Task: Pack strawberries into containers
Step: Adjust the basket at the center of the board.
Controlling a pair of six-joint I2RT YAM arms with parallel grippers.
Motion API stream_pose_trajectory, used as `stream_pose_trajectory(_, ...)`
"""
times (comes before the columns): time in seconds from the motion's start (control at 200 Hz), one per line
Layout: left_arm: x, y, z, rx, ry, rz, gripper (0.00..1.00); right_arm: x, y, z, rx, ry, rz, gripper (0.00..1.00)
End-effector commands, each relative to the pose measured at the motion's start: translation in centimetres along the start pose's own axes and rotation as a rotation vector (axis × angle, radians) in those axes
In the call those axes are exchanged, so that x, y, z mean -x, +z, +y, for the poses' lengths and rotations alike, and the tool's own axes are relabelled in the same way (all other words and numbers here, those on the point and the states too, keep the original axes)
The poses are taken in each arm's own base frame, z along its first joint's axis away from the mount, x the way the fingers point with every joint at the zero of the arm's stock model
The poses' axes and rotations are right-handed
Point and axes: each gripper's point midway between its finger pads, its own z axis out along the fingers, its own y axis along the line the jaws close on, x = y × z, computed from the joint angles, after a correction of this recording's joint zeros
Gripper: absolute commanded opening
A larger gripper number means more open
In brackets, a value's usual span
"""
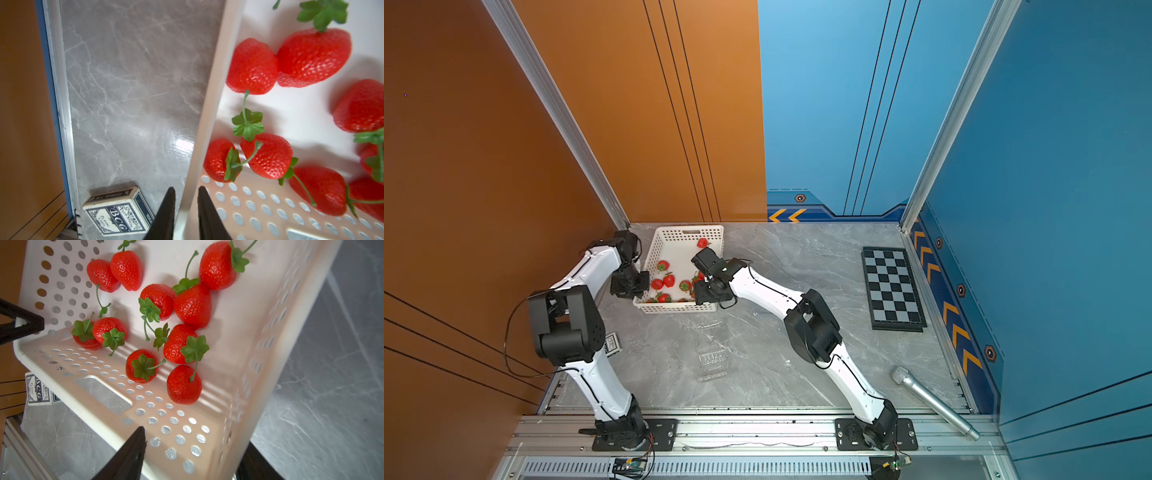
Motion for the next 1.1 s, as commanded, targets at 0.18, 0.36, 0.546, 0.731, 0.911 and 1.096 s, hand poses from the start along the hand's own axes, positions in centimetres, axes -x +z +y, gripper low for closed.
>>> stream_pose_trajectory(0.18, -2.9, -0.9, 1.4, 0.014, -0.062, 0.047, 0.23, -3.3, 1.2, 3.4, 0.047, -0.03, 0.044, 0.65)
stream_pose_trajectory(0.36, -4.8, -1.6, 2.9, -0.003, -0.154, 0.056, 0.25, -5.0, 1.6, 4.8, 0.079, -0.035, 0.067, 0.64)
stream_pose_trajectory(0.546, -6.1, -1.2, 3.8, 0.0, -0.192, 0.079, 0.28, -6.8, 1.7, 6.6, 0.104, -0.065, 0.088, 0.63)
stream_pose_trajectory(0.731, -5.7, -1.9, 4.3, 0.033, -0.216, 0.048, 0.39, -6.9, 1.2, 6.6, 0.083, -0.097, 0.064, 0.69)
stream_pose_trajectory(0.911, -4.5, -4.4, 4.2, 0.04, -0.207, -0.044, 0.49, -4.7, -0.5, 4.2, 0.028, -0.103, 0.008, 0.73)
stream_pose_trajectory(1.096, -3.4, -7.1, 2.4, 0.021, -0.156, -0.151, 0.54, -2.3, -3.5, 1.8, -0.016, -0.118, -0.047, 0.78)
